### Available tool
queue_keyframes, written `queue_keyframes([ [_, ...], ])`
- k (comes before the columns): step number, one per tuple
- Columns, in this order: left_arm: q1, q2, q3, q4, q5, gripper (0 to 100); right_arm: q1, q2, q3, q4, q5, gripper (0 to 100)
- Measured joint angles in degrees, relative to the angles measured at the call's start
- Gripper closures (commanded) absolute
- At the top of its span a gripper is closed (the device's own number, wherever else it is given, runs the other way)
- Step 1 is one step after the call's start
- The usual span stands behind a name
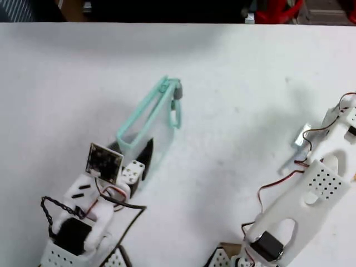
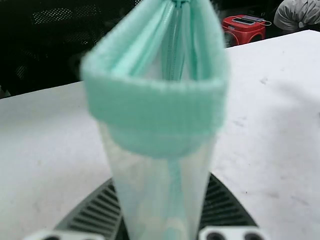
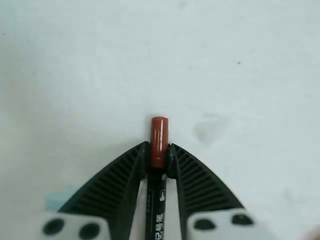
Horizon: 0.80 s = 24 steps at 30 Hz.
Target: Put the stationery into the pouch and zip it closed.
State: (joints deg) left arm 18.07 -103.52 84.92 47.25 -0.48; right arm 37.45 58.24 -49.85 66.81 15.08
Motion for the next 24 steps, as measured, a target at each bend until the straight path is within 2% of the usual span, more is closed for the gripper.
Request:
queue_keyframes([
  [5, 0.0, 0.0, 0.0, 0.0, 0.0, 88, 0.6, 0.1, -1.2, 0.4, 0.0, 98.2],
  [10, 0.0, 0.0, 0.0, 0.0, 0.0, 88, 2.2, 0.2, -6.2, 5.1, 0.0, 98.1],
  [17, 0.0, 0.0, 0.0, 0.0, 0.0, 88, 2.1, -0.2, -18.5, 18.0, 0.0, 98.1],
  [24, -0.3, 0.0, 0.0, 0.0, -0.1, 83, -0.2, -1.8, -33.3, 31.3, 0.0, 98.1],
])
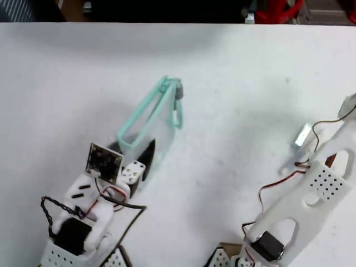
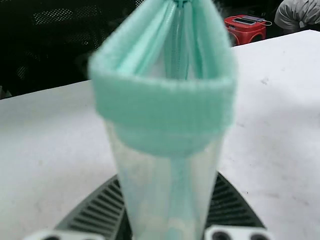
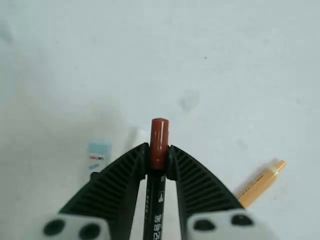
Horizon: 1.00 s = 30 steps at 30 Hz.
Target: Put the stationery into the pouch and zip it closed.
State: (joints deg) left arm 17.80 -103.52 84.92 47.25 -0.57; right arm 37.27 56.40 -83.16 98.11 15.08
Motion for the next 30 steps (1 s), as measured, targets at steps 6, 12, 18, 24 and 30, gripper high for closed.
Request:
queue_keyframes([
  [6, -0.1, 0.0, 0.0, 0.0, -0.1, 83, -0.6, -7.6, 0.6, 0.8, 0.0, 98.1],
  [12, -0.2, 0.0, 0.0, 0.0, -0.1, 83, -2.2, -18.5, 14.8, 0.7, 0.0, 98.1],
  [18, -0.2, 0.0, 0.0, 0.0, -0.1, 83, -8.4, -32.6, 31.4, 0.7, 0.0, 98.1],
  [24, -0.2, 0.0, 0.0, 0.0, -0.1, 84, -14.8, -44.7, 43.3, 0.6, 0.0, 98.1],
  [30, 0.0, 0.0, 0.0, 0.0, -0.1, 86, -17.1, -54.3, 53.0, -0.7, -1.1, 98.1],
])
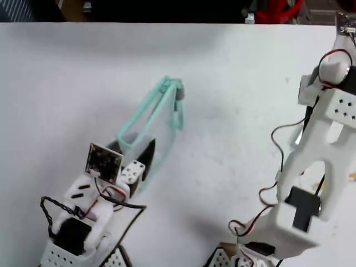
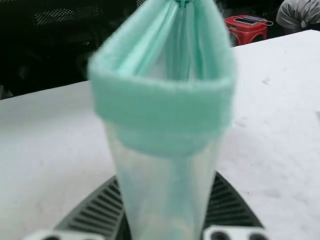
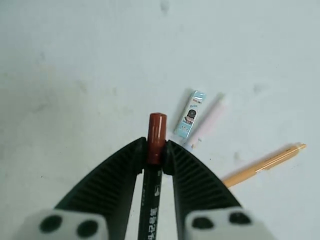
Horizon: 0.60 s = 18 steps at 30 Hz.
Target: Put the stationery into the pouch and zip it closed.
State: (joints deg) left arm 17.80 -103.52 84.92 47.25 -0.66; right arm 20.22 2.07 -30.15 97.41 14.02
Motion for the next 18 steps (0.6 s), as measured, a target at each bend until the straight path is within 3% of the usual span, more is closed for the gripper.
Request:
queue_keyframes([
  [9, 0.1, 0.0, 0.0, 0.0, 0.0, 86, -1.2, -16.6, 20.7, -11.7, -1.3, 98.1],
  [18, 0.2, 0.0, 0.0, 0.0, 0.0, 86, -12.5, -39.4, 35.8, -19.1, -1.3, 98.1],
])
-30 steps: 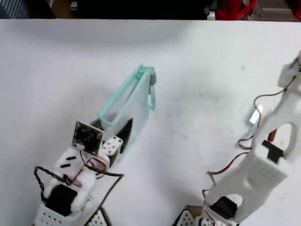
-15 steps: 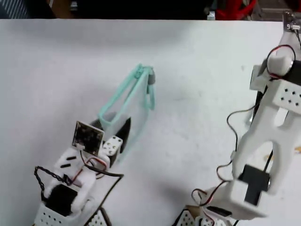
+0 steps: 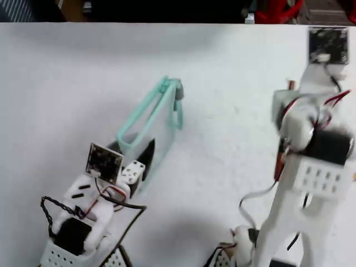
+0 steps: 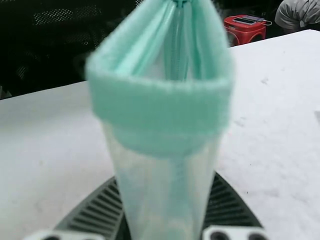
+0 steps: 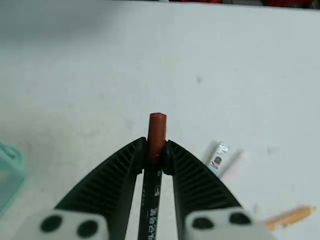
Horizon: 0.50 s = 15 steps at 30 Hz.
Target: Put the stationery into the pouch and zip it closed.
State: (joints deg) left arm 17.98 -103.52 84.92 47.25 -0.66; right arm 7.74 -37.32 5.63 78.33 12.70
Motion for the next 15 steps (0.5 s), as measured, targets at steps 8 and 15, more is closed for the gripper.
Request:
queue_keyframes([
  [8, 0.0, 0.0, 0.0, 0.0, 0.0, 86, -12.3, -15.8, 0.9, -6.2, -0.2, 98.1],
  [15, 0.0, 0.0, 0.0, 0.0, 0.0, 86, -23.9, -27.9, 0.8, -10.4, -1.5, 98.1],
])
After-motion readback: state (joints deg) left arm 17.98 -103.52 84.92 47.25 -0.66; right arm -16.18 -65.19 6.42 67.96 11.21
